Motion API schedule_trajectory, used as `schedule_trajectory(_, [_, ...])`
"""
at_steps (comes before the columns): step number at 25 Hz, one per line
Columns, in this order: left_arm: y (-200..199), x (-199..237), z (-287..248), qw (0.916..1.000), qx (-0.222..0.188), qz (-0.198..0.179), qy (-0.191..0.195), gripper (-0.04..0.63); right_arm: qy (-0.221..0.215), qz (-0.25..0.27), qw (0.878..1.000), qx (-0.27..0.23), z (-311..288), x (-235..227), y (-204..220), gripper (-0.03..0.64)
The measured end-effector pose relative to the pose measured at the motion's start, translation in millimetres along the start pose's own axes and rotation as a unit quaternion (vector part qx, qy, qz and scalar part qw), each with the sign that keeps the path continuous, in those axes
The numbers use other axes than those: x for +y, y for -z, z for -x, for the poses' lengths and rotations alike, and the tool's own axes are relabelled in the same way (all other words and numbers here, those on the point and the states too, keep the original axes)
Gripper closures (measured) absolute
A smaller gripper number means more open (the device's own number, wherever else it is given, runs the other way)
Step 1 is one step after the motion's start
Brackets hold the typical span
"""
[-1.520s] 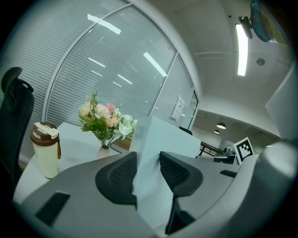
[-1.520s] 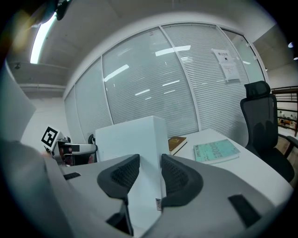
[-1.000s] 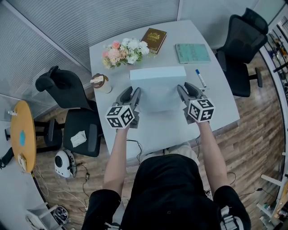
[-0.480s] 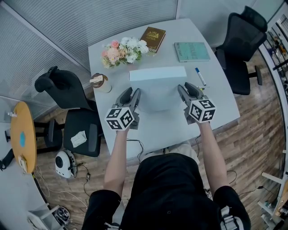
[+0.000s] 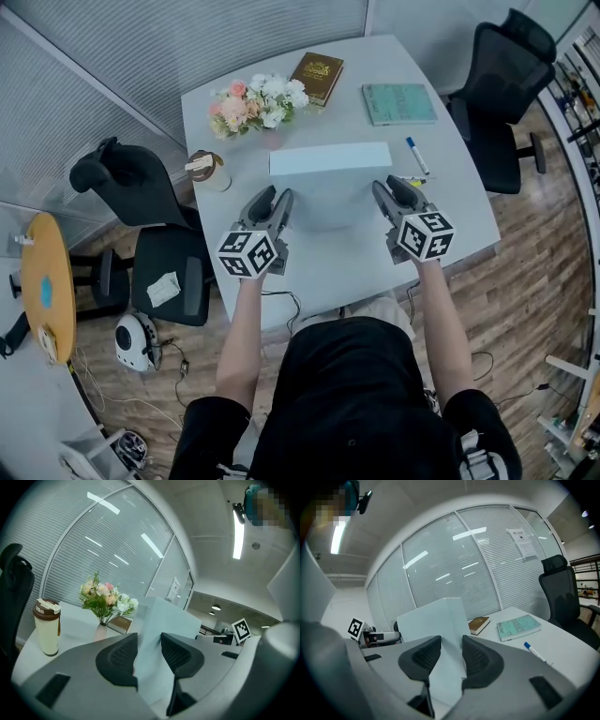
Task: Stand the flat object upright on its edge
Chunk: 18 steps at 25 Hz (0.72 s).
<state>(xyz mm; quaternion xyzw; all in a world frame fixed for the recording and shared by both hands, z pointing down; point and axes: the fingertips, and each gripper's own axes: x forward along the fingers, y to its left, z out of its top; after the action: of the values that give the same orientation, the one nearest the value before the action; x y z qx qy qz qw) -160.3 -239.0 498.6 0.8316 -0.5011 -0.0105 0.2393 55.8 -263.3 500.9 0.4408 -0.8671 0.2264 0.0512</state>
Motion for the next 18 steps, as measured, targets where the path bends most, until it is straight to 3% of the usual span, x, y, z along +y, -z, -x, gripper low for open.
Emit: schedule_trajectory(18, [10.5, -9.4, 14.5, 0.9996, -0.014, -0.022, -0.011, 0.426, -0.006, 0.003, 1.0, -0.006, 15.2, 5.9, 11.6, 0.456])
